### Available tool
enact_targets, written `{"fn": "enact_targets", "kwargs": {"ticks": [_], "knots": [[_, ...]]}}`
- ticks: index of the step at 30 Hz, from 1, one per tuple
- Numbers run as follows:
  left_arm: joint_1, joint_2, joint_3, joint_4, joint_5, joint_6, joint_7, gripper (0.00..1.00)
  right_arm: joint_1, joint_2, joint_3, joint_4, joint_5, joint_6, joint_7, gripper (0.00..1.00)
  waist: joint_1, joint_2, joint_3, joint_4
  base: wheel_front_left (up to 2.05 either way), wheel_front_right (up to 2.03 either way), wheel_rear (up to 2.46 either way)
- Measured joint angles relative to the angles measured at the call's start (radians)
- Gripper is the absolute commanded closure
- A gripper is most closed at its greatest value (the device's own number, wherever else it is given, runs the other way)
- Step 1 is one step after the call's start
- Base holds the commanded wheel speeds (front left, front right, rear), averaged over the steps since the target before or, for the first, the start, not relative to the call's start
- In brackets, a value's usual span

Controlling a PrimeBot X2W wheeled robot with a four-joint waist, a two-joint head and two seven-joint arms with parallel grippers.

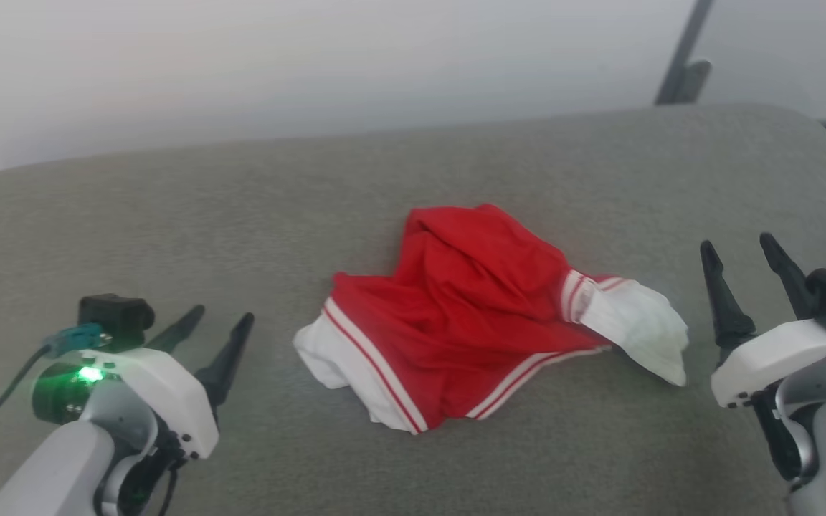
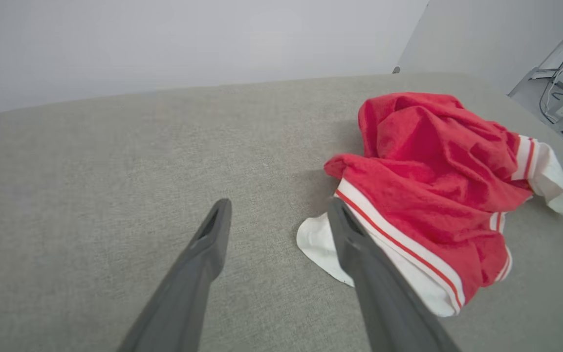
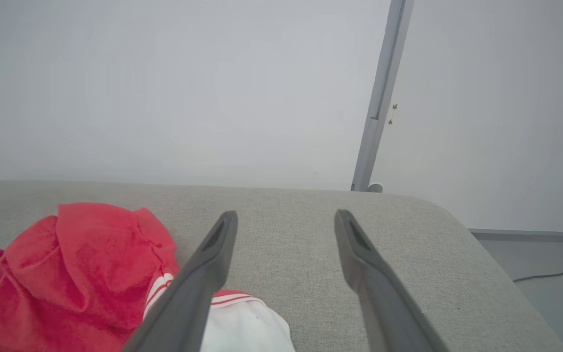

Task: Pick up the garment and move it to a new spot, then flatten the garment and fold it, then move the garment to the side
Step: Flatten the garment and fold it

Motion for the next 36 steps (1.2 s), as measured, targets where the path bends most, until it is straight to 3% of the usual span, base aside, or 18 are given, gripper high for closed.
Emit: {"fn": "enact_targets", "kwargs": {"ticks": [13, 30, 31, 33, 36], "knots": [[-0.060, -0.060, -0.062, 0.136, -0.063, -0.003, 0.184, 0.00, 0.001, 0.086, 0.018, -0.002, -0.061, 0.000, -0.120, 0.00, 0.0000, -0.0001, 0.084, -0.095, 0.00, 0.00, 0.00], [-0.237, -0.126, -0.166, 0.333, -0.043, -0.013, 0.386, 0.00, -0.029, 0.107, 0.018, 0.038, -0.080, 0.000, -0.140, 0.00, -0.0001, 0.0001, 0.155, -0.124, 0.00, 0.00, 0.00], [-0.251, -0.133, -0.179, 0.345, -0.038, -0.014, 0.401, 0.22, -0.030, 0.107, 0.016, 0.043, -0.085, 0.000, -0.140, 0.00, 0.0000, 0.0000, 0.157, -0.122, 0.00, 0.00, 0.00], [-0.276, -0.143, -0.203, 0.369, -0.019, -0.020, 0.416, 1.00, -0.034, 0.109, 0.011, 0.050, -0.087, 0.000, -0.142, 0.00, 0.0000, 0.0001, 0.160, -0.118, 0.00, 0.00, 0.00], [-0.311, -0.157, -0.226, 0.407, 0.009, -0.019, 0.437, 1.00, -0.039, 0.115, 0.007, 0.058, -0.097, 0.000, -0.148, 0.00, 0.0000, 0.0001, 0.163, -0.116, 0.00, 0.00, 0.00]]}}
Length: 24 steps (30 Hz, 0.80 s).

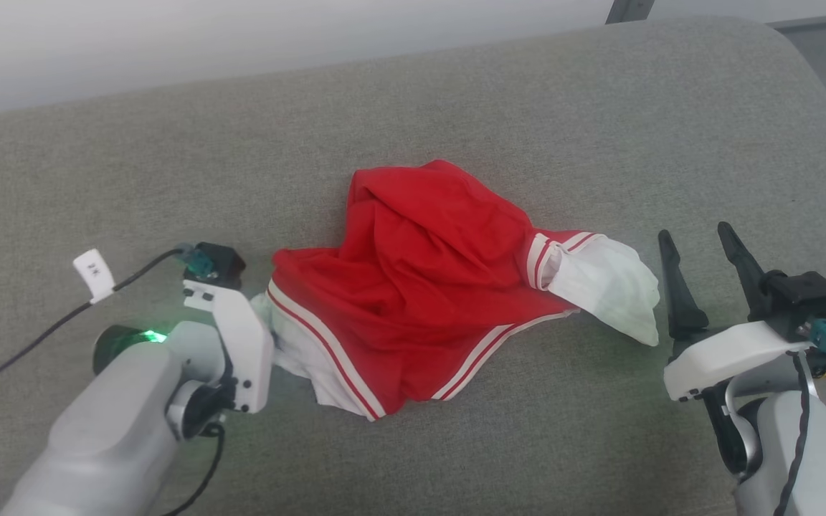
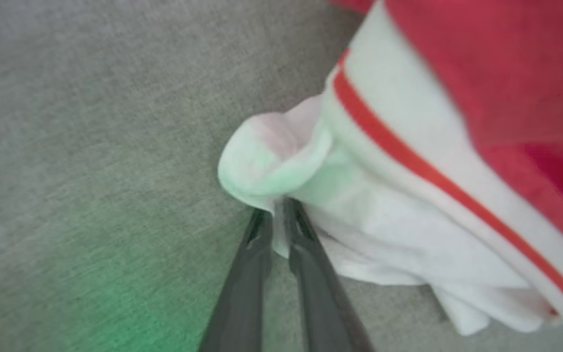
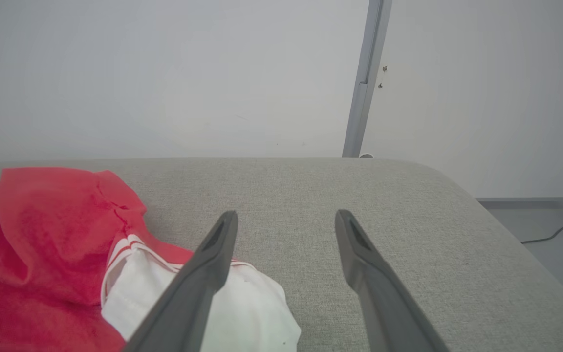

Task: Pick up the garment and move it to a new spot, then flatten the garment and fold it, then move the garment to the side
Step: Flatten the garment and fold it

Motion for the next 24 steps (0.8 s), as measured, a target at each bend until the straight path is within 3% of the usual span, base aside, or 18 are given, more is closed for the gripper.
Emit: {"fn": "enact_targets", "kwargs": {"ticks": [5, 11, 20, 24], "knots": [[-0.019, -0.019, -0.021, 0.032, 0.008, -0.010, 0.001, 1.00, -0.006, 0.006, -0.016, 0.015, -0.014, 0.000, -0.002, 0.00, 0.0000, 0.0000, -0.012, 0.010, 0.00, 0.00, 0.00], [0.006, 0.022, -0.036, -0.004, 0.020, 0.004, 0.009, 1.00, 0.009, 0.002, -0.042, 0.026, -0.032, 0.000, -0.002, 0.00, 0.0000, -0.0001, -0.047, 0.036, 0.00, 0.00, 0.00], [0.113, 0.254, 0.001, -0.134, 0.033, 0.066, 0.044, 1.00, 0.032, -0.007, -0.059, 0.029, -0.040, 0.000, 0.008, 0.00, 0.0000, -0.0001, -0.105, 0.094, 0.00, 0.00, 0.00], [0.147, 0.342, 0.033, -0.185, 0.015, 0.074, 0.045, 1.00, 0.036, -0.004, -0.054, 0.026, -0.041, 0.000, 0.016, 0.00, 0.0000, -0.0001, -0.118, 0.111, 0.00, 0.00, 0.00]]}}
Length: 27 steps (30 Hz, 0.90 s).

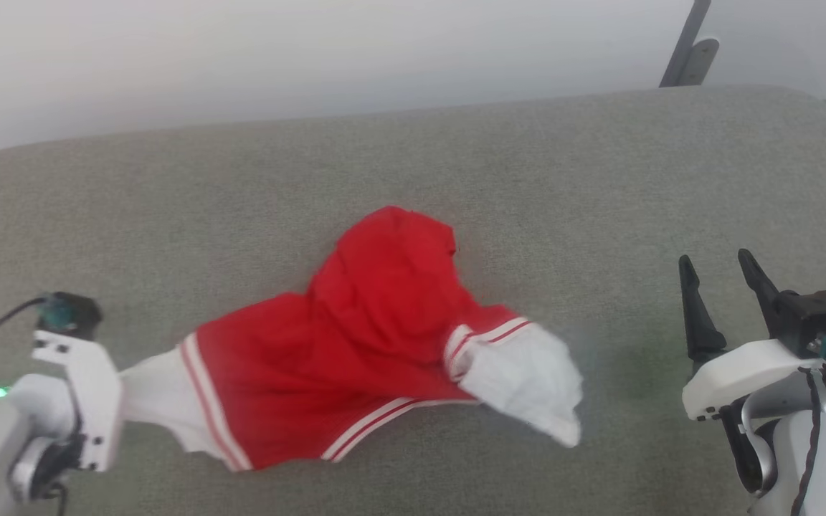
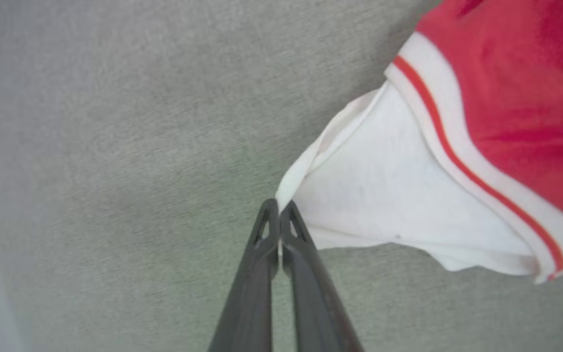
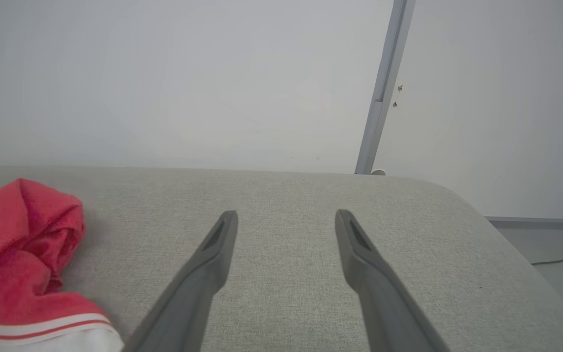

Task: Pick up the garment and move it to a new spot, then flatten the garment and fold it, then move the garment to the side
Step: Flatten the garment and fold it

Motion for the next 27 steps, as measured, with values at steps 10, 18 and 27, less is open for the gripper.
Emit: {"fn": "enact_targets", "kwargs": {"ticks": [10, 18, 27], "knots": [[0.058, -0.017, 0.026, 0.048, -0.036, 0.002, -0.072, 1.00, 0.005, 0.007, 0.017, -0.006, 0.000, 0.000, 0.006, 0.00, 0.0000, 0.0000, 0.005, 0.006, 0.00, 0.00, 0.00], [0.043, -0.060, 0.031, 0.094, -0.061, -0.014, -0.099, 0.00, 0.003, 0.000, 0.022, -0.009, 0.007, 0.000, 0.011, 0.00, 0.0000, 0.0000, 0.010, 0.011, 0.00, 0.00, 0.00], [0.032, -0.043, 0.048, 0.022, -0.054, 0.012, -0.132, 0.00, 0.015, -0.029, 0.119, -0.015, 0.067, 0.000, 0.042, 0.00, 0.0000, 0.0000, -0.002, 0.028, 0.00, 0.00, 0.00]]}}
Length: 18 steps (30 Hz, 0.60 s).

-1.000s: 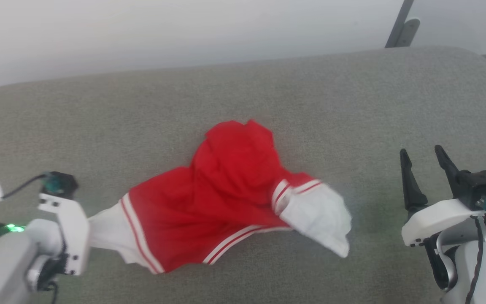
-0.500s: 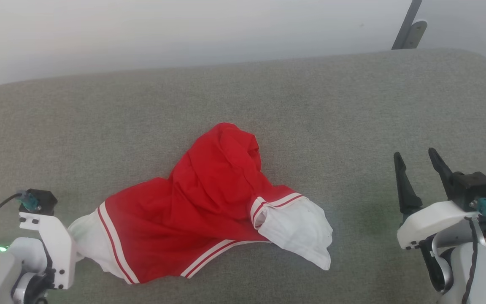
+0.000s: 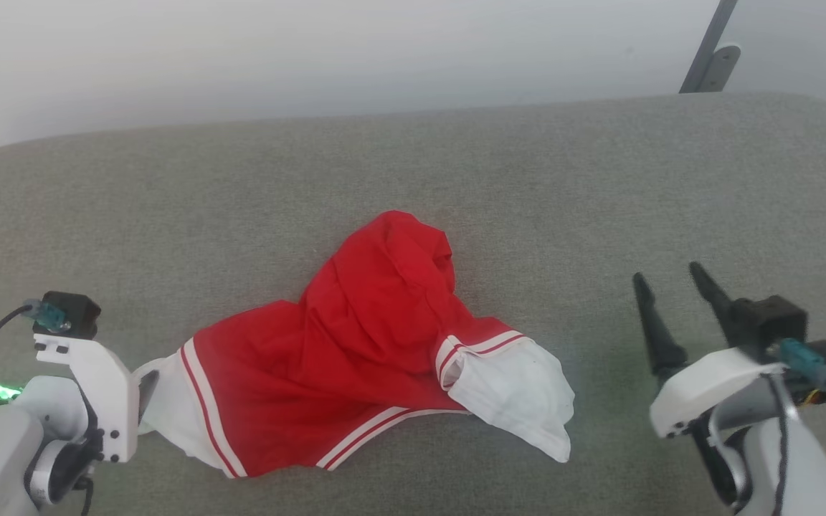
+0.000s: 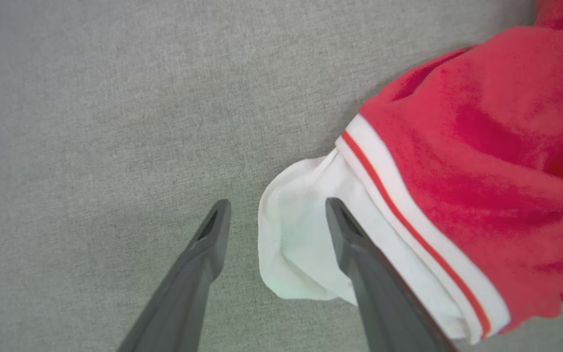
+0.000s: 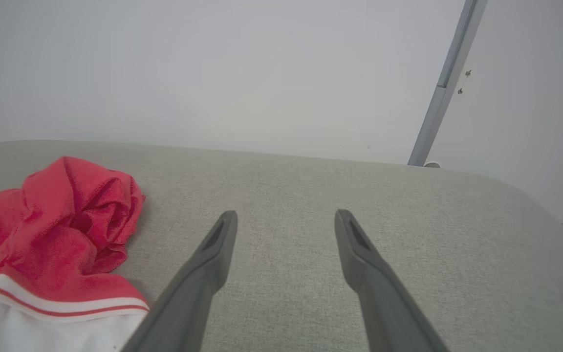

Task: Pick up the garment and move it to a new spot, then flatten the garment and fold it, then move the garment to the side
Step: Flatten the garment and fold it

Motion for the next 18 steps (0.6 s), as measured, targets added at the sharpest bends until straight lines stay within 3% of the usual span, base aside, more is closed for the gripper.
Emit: {"fn": "enact_targets", "kwargs": {"ticks": [12, 18], "knots": [[0.076, -0.001, 0.091, -0.174, 0.034, 0.105, -0.275, 0.00, 0.046, -0.090, 0.273, -0.056, 0.168, 0.000, 0.175, 0.00, 0.0000, 0.0000, -0.015, 0.050, 0.00, 0.00, 0.00], [0.131, -0.018, 0.141, -0.230, 0.034, 0.130, -0.419, 0.00, 0.066, -0.150, 0.388, -0.108, 0.286, 0.000, 0.309, 0.00, 0.0000, 0.0000, -0.020, 0.081, 0.00, 0.00, 0.00]]}}
